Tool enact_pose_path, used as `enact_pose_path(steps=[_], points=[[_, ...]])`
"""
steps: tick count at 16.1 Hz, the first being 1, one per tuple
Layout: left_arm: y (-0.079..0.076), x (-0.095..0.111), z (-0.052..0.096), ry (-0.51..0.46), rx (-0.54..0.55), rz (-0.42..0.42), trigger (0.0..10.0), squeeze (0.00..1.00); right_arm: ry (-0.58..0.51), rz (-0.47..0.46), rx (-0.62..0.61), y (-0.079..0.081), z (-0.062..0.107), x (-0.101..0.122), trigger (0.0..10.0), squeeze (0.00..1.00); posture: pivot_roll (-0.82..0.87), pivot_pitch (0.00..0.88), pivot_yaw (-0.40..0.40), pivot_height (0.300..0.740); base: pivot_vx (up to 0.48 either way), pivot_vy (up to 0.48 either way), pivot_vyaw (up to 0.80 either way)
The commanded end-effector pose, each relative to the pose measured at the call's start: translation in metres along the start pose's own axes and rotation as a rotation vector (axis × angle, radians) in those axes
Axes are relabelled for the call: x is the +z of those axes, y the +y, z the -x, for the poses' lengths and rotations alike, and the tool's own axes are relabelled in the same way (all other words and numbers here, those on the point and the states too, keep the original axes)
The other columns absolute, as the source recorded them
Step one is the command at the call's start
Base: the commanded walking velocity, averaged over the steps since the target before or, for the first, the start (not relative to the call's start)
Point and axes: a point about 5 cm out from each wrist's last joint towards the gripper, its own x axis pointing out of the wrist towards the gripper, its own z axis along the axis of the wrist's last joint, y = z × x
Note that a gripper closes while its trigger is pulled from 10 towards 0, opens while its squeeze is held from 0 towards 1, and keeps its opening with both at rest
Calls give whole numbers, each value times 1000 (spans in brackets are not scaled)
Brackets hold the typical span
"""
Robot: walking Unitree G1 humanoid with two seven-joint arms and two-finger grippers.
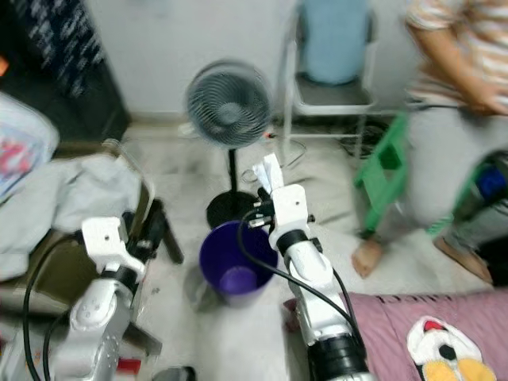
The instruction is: Clean up the room
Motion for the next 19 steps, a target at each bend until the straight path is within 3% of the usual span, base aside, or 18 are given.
enact_pose_path(steps=[1,4,6,8,11,13,14,16,19], points=[[1,1,3,-7,-9,5,10000,0,-11,-2,14,3,-2,2,10000,0,12,121,-36,740,0,0,794],[3,-5,2,48,3,-1,10000,0,-12,-35,70,13,-1,2,10000,0,9,122,-33,740,0,0,265],[6,-4,-1,18,6,-35,10000,0,7,-26,44,11,-1,-1,10000,0,13,124,-35,740,0,0,0],[9,-3,0,2,15,-5,10000,0,26,-8,-16,5,-2,-4,10000,0,13,124,-35,740,0,0,0],[3,4,1,-44,-80,95,10000,0,25,-11,-47,-1,-1,-8,10000,0,11,119,-40,740,0,0,0],[5,3,2,-32,-52,89,10000,0,20,-13,-48,-5,1,-8,10000,0,11,119,-39,740,0,0,0],[4,0,3,-7,-100,108,10000,0,73,-8,-40,-6,6,-15,10000,0,7,120,-36,740,0,0,0],[0,3,5,-21,-188,66,10000,0,107,-11,-45,-5,10,-22,10000,0,6,121,-38,740,0,0,0],[-4,7,3,-45,-240,51,10000,0,133,-5,-50,-4,12,-28,10000,0,7,123,-39,740,0,0,0]])
